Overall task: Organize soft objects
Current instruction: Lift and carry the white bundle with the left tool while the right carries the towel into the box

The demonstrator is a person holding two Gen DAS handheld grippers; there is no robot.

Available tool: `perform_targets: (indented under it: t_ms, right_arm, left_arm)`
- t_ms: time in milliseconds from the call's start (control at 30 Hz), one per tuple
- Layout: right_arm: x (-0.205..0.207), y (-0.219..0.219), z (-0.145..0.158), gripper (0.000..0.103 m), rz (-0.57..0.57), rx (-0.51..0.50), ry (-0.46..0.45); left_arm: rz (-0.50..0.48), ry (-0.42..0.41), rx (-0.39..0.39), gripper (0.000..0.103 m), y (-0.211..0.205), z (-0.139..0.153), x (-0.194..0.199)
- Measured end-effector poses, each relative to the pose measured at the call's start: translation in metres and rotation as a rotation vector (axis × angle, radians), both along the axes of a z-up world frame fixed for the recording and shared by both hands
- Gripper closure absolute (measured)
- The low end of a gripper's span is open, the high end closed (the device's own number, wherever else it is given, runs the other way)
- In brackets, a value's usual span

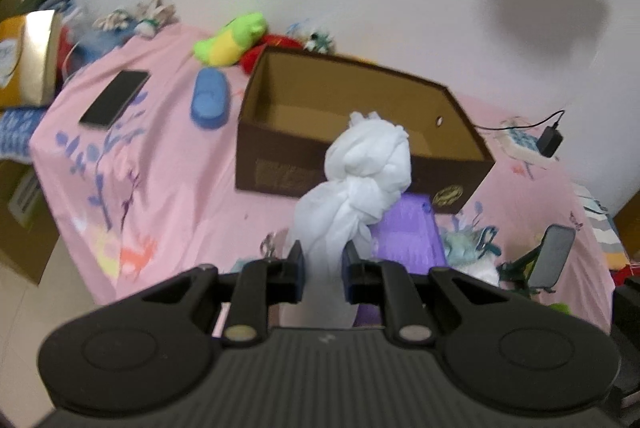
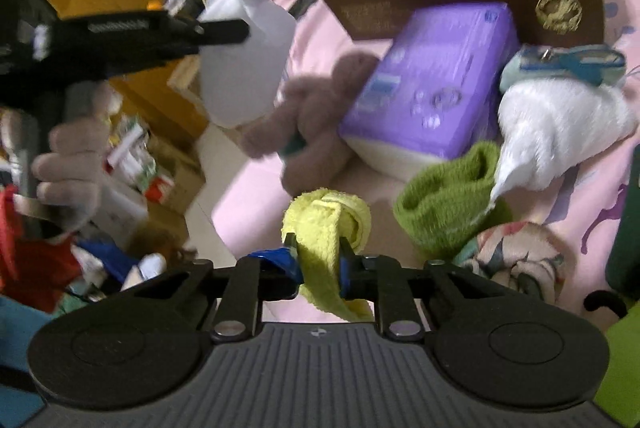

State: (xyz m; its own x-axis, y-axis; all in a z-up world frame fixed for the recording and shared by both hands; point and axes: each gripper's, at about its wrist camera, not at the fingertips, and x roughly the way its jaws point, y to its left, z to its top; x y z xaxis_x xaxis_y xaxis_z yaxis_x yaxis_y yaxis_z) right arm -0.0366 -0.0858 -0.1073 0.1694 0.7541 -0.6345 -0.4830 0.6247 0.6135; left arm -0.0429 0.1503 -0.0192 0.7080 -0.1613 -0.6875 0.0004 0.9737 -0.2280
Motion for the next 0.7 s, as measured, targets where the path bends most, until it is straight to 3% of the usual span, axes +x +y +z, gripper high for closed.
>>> perform_targets:
  t_ms: [233, 400, 567, 700]
  right_arm:
    - [0.016, -0.029, 0.041, 0.103, -0.177, 0.140, -0.039]
    - [0.039, -0.037, 0.070, 0.103, -0.291, 0.208, -0.120]
    - [0.074, -0.027, 0.094, 0.103, -0.390, 0.183, -0.211]
    - [0.106, -0.023, 0.103, 0.103, -0.474, 0.121, -0.244]
  left_arm:
    - [-0.094, -0.044, -0.030, 0.088, 0.006, 0.013, 0.031]
    - [-0.152, -0.058, -0.039, 0.088, 0.006, 0.019, 0.056]
    - [-0.184, -0.100, -0.036, 0.088, 0.006, 0.031, 0.084]
    - [-0.201, -0.126, 0.011, 0.088, 0.001, 0.037, 0.111]
